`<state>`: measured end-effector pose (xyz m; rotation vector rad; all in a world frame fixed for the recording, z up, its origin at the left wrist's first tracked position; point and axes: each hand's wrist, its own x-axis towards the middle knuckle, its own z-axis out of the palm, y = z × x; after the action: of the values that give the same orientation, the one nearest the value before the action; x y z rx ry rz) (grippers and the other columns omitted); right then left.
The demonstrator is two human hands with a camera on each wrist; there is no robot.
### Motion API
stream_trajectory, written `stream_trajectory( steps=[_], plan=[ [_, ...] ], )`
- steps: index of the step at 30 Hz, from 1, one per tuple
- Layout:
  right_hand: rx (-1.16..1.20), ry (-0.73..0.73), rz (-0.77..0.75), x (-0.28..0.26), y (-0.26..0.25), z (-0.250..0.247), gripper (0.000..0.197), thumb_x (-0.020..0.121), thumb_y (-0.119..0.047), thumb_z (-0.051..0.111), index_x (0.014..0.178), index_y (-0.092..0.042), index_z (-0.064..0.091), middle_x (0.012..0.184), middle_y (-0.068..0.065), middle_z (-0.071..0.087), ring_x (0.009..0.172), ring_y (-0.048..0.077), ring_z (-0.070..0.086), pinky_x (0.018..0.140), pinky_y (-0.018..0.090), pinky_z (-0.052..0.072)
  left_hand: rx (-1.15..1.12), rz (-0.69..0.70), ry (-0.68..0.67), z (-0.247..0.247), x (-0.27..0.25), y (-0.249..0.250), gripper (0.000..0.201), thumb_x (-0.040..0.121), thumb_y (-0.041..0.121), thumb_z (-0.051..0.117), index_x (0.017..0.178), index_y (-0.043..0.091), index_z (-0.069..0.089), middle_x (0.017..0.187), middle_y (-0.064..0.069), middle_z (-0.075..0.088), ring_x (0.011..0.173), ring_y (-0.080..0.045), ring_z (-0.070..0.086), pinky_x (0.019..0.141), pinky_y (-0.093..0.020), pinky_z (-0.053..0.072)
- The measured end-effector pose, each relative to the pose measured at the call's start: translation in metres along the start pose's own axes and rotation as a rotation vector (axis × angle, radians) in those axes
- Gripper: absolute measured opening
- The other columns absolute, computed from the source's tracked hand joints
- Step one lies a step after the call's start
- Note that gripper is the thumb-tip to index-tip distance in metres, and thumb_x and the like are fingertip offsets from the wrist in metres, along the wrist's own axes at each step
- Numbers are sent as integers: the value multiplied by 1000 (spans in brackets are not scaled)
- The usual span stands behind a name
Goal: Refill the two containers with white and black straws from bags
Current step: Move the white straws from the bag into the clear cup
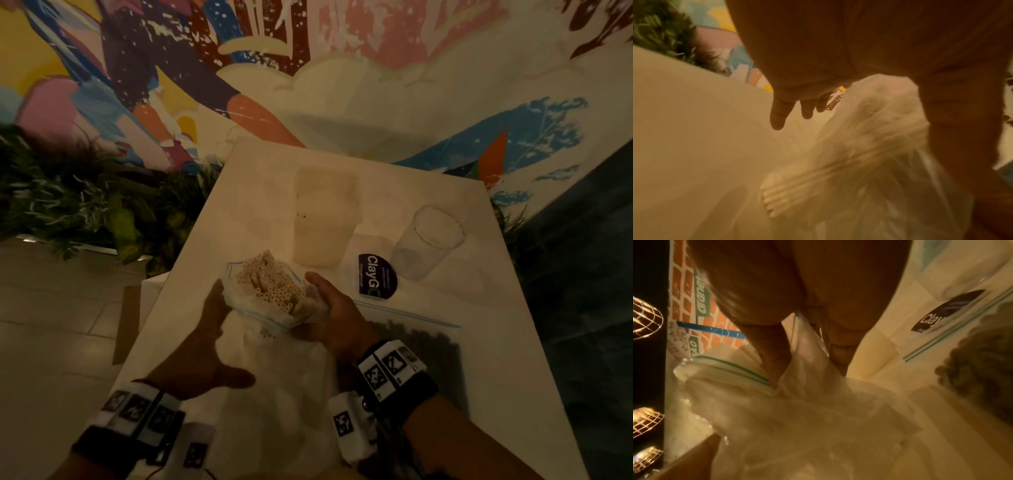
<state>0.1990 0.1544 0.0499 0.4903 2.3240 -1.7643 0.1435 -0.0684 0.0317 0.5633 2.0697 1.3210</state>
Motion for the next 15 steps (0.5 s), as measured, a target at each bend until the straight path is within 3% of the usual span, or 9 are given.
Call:
stream_trajectory(
  steps=[2,4,6,8,11,13,15],
  plan=[
    [-25,-20,-14,0,0,8,94,65,-9,86,145,-22,36,143,1,48,130,18,46,108,44,42,-40,51,31,4,1,12,149,26,39,94,133,60,-7,147,30,15,133,-1,23,107,-37,32],
    [-4,-21,-67,-2,-5,17,85,69,-1,81,142,-19,42,139,2,52,127,17,50,107,40,44,-59,87,127,19,9,17,138,28,34,94,136,50,8,134,23,35,121,0,42,105,-37,40],
    [45,11,-123,-7,-10,16,71,76,7,72,138,-15,46,135,0,54,125,12,51,105,25,44,-106,132,245,28,17,19,128,30,39,92,137,29,23,118,22,46,106,8,52,99,-25,46],
    [130,75,-133,-14,-14,7,67,75,10,68,135,-14,50,132,-1,56,122,12,53,102,23,45,-279,174,334,30,21,14,126,21,56,88,131,21,37,113,20,55,102,13,54,86,-13,49],
    [172,93,44,-23,-2,-3,60,76,8,66,130,-14,56,126,1,62,109,14,60,96,34,52,-375,93,357,36,18,-2,93,16,60,86,102,36,62,95,25,70,92,3,64,73,-18,54],
    [-86,21,192,-29,11,-3,57,79,-8,72,132,-19,55,126,-1,60,106,15,60,94,32,52,-305,49,340,38,17,-11,75,21,59,86,91,46,65,91,33,67,91,-1,64,79,-29,55],
    [-153,-20,233,-32,22,-10,62,75,-21,79,131,-27,53,128,-6,53,112,14,54,94,31,50,-279,48,293,36,17,-4,65,27,54,86,89,54,65,90,34,66,91,4,63,84,-32,52]
  ],
)
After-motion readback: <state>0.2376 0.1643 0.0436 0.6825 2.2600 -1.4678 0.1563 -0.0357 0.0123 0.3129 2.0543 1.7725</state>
